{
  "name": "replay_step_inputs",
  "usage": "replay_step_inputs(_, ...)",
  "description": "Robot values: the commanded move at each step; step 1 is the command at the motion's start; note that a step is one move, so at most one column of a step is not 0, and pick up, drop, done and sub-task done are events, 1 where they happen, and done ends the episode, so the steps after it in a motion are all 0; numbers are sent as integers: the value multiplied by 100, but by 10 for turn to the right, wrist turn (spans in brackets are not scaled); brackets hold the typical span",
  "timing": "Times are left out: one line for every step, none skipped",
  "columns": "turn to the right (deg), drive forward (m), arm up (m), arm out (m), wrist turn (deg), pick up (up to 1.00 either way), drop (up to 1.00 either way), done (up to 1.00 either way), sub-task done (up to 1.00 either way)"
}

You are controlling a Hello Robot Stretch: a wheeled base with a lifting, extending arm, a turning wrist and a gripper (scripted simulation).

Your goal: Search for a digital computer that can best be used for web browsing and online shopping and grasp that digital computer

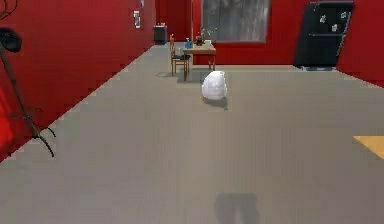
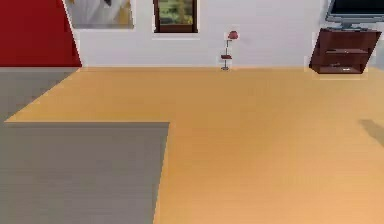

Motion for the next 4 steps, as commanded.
replay_step_inputs(450, 0, 0, 0, 0, 0, 0, 0, 0)
replay_step_inputs(450, 0, 0, 0, 0, 0, 0, 0, 0)
replay_step_inputs(450, 0, 0, 0, 0, 0, 0, 0, 0)
replay_step_inputs(300, 0, 0, 0, 0, 0, 0, 0, 0)
